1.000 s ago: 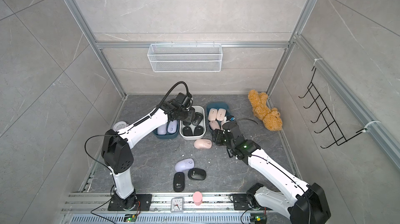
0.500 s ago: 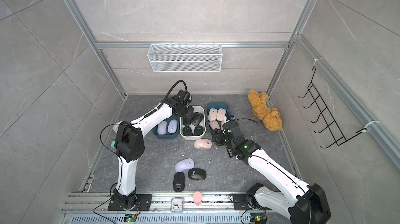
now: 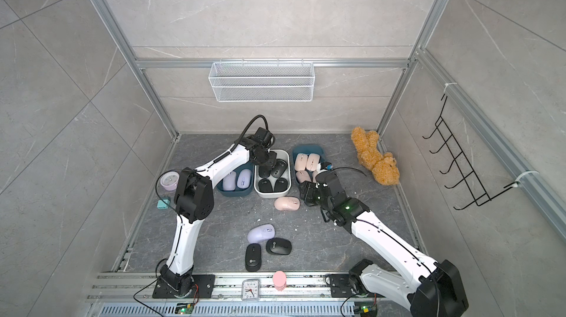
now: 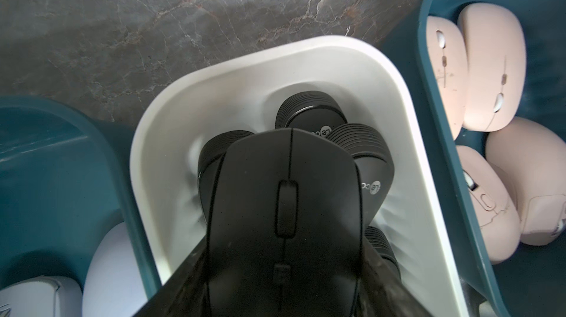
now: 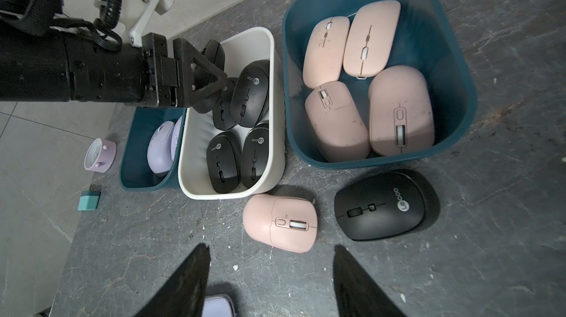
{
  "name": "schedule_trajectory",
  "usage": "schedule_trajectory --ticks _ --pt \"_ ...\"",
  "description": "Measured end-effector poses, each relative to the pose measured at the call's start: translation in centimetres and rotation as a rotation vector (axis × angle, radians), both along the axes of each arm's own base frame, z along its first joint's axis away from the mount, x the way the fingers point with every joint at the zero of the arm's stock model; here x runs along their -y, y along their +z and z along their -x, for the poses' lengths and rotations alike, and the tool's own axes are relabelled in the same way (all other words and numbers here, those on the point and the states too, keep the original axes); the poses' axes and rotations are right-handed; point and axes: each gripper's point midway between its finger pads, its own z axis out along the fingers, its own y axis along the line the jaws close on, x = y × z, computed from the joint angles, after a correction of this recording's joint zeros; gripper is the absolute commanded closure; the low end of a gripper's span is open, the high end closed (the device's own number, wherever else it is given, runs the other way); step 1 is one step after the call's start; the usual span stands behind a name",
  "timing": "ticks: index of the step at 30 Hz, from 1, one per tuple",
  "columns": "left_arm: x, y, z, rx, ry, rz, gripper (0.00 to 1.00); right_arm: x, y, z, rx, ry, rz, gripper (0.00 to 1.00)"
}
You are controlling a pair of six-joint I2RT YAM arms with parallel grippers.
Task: Place the mice by color into the storage box
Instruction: Place the mouse in the storage box.
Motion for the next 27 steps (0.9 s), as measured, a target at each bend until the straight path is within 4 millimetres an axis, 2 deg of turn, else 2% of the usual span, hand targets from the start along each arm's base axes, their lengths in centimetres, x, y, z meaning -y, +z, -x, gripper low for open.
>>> schedule_trajectory --ticks 7,20,27 --pt "-0.6 -1.6 -0.1 -0.030 0.010 -0.019 0.44 0.1 0.0 -0.1 -0.002 -0.003 -0.003 0.35" --pt "-1.2 -2.6 -0.3 -0.049 0.021 -0.033 0.42 0.2 -0.4 0.0 -0.008 -0.005 -0.001 0.35" --pt "-1.2 -2.9 -0.3 -0.058 0.022 -0.041 0.31 0.3 -0.6 0.0 -0.010 -0.009 0.000 0.35"
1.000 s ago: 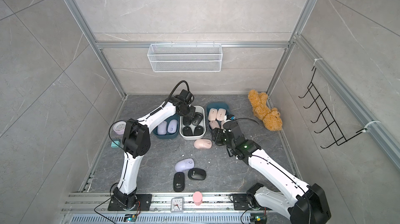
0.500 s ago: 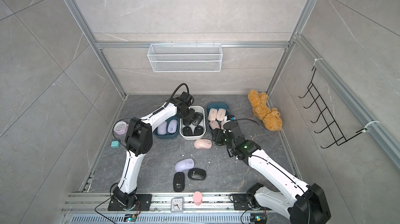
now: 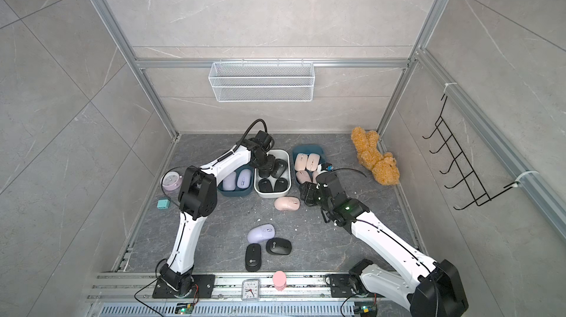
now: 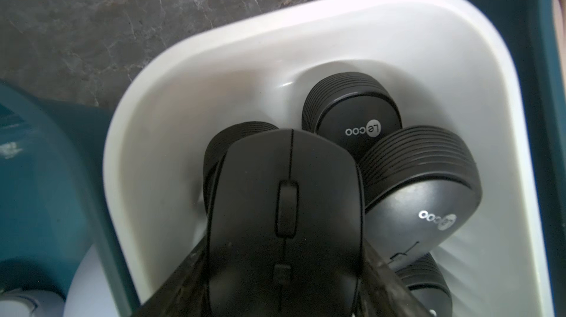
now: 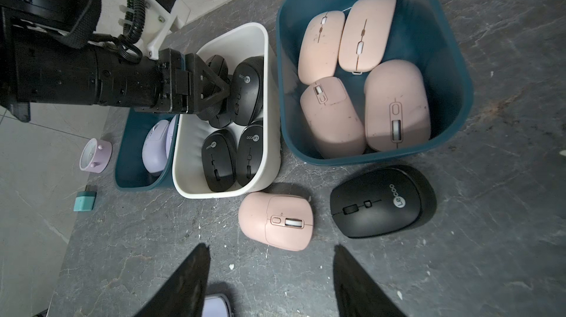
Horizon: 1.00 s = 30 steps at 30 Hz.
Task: Place the mice by color into the storage box
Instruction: Place the mouse in the storage box.
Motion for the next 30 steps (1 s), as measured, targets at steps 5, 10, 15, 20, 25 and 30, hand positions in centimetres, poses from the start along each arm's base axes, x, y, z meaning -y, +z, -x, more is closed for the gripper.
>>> schedule_trajectory --ticks 5,10,15,20,25,30 --pt "0.0 0.1 0.0 -0.001 0.001 -0.001 0.29 0.1 -0.1 0.0 0.000 -0.003 0.000 0.35" --pt "0.0 0.1 0.0 -0.002 0.001 0.000 0.29 0.1 -0.1 0.0 -0.001 -0.004 -0.002 0.35" --pt "0.0 0.2 0.0 -0.001 0.005 0.002 0.29 0.1 0.0 0.0 0.002 -0.004 -0.005 0.35" --pt "-0.1 2.0 0.0 0.022 0.013 0.017 0.29 0.1 0.2 0.0 0.008 -0.004 -0.008 0.35" --pt "-0.1 5.9 0.0 0.084 0.016 0.058 0.29 0.1 0.4 0.1 0.013 -0.005 -0.011 0.35" --pt "-0.1 9.0 0.1 0.137 0.019 0.091 0.29 0.1 0.4 0.1 0.012 -0.005 -0.011 0.35"
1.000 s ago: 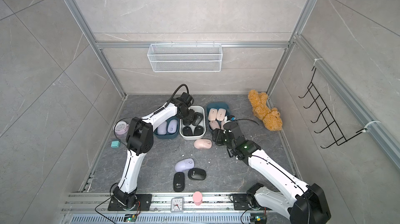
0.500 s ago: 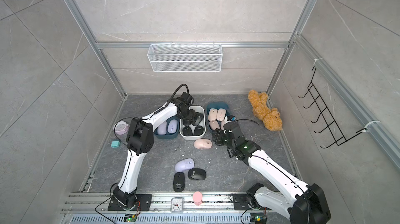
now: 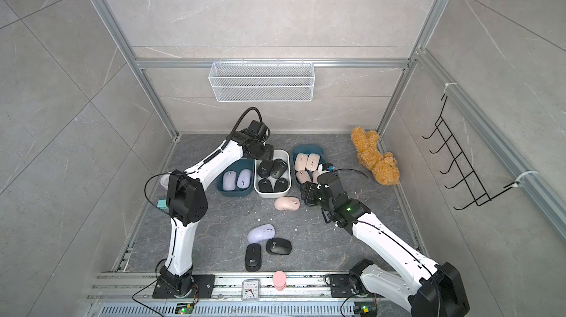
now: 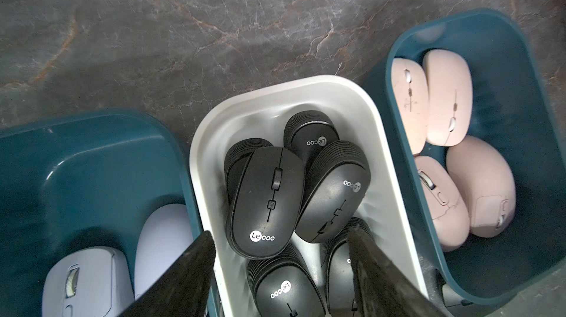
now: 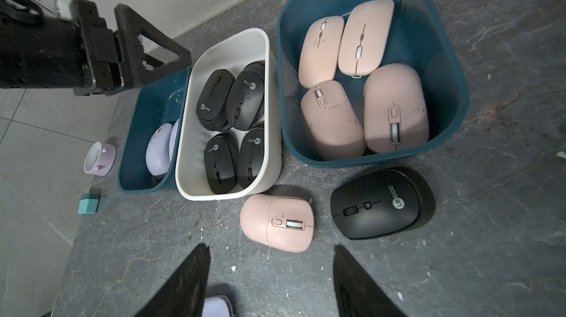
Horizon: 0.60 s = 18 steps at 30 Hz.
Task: Place the mice by color into the storage box
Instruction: Place the mouse in the storage box.
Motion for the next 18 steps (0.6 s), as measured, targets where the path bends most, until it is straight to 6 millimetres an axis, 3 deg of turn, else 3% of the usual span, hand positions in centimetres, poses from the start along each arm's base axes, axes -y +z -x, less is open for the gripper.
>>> schedule_trajectory --ticks 10,18 --pt "-1.3 3.0 1.0 0.057 0.020 0.001 0.29 0.1 0.0 0.2 -0.004 0.000 0.003 0.35" --pt "-3.7 6.1 3.9 0.116 0.039 0.012 0.29 0.3 -0.2 0.6 -0.019 0.002 0.011 0.35"
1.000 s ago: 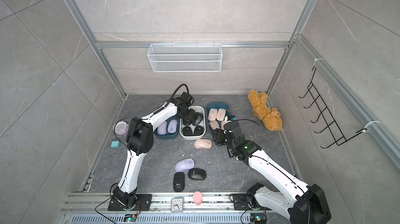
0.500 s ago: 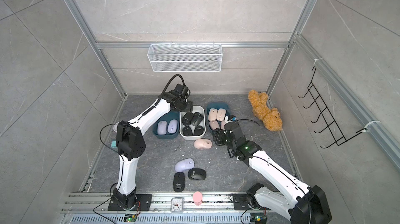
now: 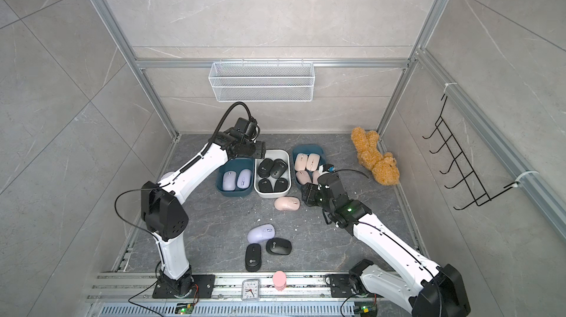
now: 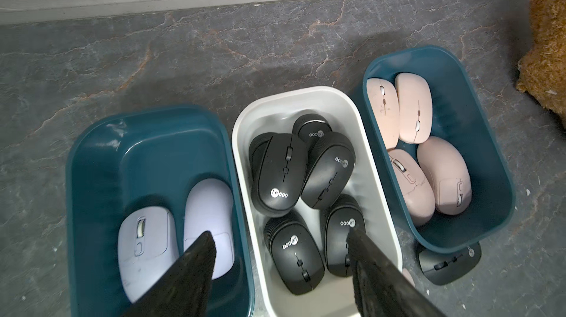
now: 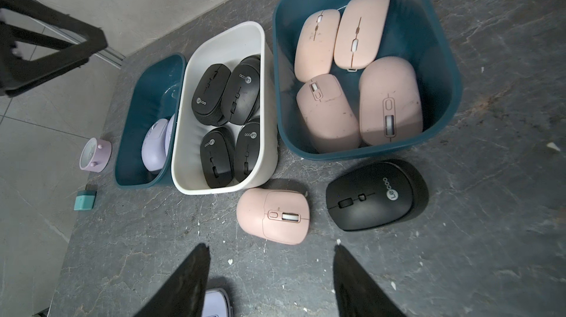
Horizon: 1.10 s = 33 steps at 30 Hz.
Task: Place the mice by color into the storage box
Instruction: Place the mouse in the storage box, then pick up the mouse from the center of the board.
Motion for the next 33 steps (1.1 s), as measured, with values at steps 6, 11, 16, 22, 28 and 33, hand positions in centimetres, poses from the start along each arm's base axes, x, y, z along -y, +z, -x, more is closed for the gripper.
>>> schedule_trajectory --ticks 6,11,16,22,28,33 --pt "-4.1 0.9 4.8 0.024 0.038 -0.035 0.29 0.2 0.1 0.3 -0.003 0.001 0.002 0.35" --pt "-7.0 0.9 9.6 0.025 0.054 -0.053 0.29 0.3 -0.4 0.6 -0.023 0.001 0.014 0.35" --pt "-8.3 -0.8 14.2 -0.021 0.034 -0.069 0.29 0.3 -1.2 0.6 -0.049 0.002 0.030 0.35" --pt "-7.9 -4.3 18.8 -0.124 -0.017 -0.114 0.29 0.2 -1.7 0.6 -0.066 0.005 0.035 0.35" --pt "-5.0 -7.9 23.4 -0.175 -0.174 -0.188 0.30 0.2 -2.0 0.6 -0.075 0.008 0.038 0.35" --pt "-3.7 -11.2 26.6 -0.236 -0.279 -0.203 0.29 0.1 -2.0 0.7 -0.078 0.011 0.037 0.35"
